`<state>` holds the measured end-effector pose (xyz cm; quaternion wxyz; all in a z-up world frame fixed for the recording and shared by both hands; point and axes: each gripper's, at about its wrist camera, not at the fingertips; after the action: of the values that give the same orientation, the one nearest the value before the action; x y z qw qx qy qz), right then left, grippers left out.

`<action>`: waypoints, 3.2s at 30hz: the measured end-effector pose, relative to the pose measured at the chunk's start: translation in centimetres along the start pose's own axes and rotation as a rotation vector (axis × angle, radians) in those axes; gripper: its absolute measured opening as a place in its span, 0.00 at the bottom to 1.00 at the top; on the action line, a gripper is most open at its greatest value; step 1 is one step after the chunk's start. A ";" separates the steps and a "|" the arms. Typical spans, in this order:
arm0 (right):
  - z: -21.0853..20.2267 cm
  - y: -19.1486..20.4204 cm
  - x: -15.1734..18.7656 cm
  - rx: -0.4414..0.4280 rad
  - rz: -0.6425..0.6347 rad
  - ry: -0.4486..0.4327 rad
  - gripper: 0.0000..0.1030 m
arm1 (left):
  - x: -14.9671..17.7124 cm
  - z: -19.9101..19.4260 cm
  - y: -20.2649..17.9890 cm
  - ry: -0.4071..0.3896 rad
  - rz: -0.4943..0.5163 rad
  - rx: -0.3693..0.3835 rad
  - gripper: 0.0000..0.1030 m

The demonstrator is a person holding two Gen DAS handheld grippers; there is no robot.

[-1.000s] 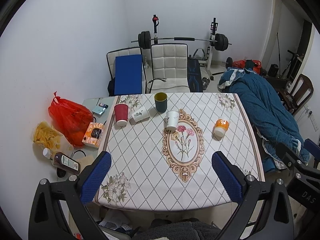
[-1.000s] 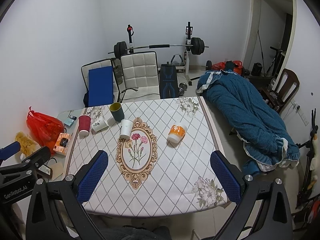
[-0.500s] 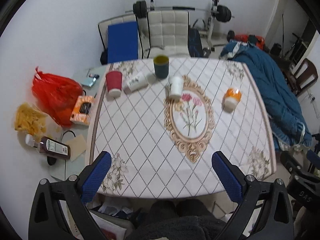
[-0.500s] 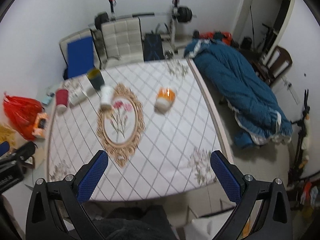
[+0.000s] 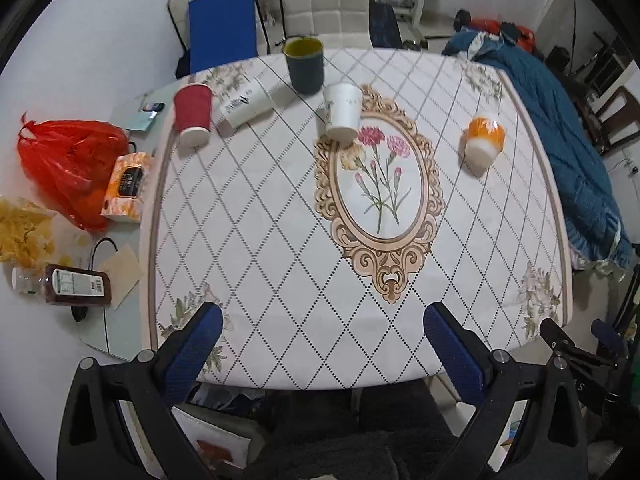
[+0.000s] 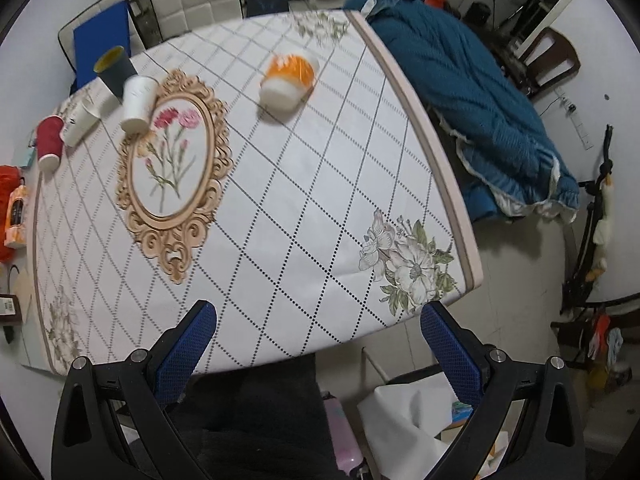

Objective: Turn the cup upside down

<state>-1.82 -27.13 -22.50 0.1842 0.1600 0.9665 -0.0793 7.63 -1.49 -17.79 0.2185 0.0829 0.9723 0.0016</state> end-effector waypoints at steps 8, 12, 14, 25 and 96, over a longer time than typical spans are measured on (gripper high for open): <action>5.7 -2.1 -1.4 -0.052 -0.004 0.084 1.00 | -2.3 6.0 -5.8 0.100 0.026 -0.005 1.00; 9.0 -3.4 -2.8 -0.086 -0.011 0.114 1.00 | -4.3 9.1 -9.3 0.119 0.054 -0.018 1.00; 10.4 -3.9 -3.5 -0.099 -0.012 0.128 1.00 | -5.2 10.5 -10.7 0.132 0.066 -0.018 1.00; 16.6 -6.8 -8.2 -0.103 -0.007 0.184 1.00 | -11.1 16.4 -17.9 0.178 0.138 0.012 1.00; 21.2 -7.0 -14.0 -0.103 0.012 0.240 1.00 | -16.0 22.8 -17.8 0.197 0.292 0.166 0.66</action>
<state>15.16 -42.06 -35.95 0.0757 0.1642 0.9835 -0.0086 28.72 -22.36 -32.37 0.1122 0.2404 0.9634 -0.0388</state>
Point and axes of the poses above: each gripper's, at about its wrist camera, not at the fingertips, and z roughly the way its jaws point, y to its left, x to its underside, and after that the axes turned 13 degrees about -y, right-handed
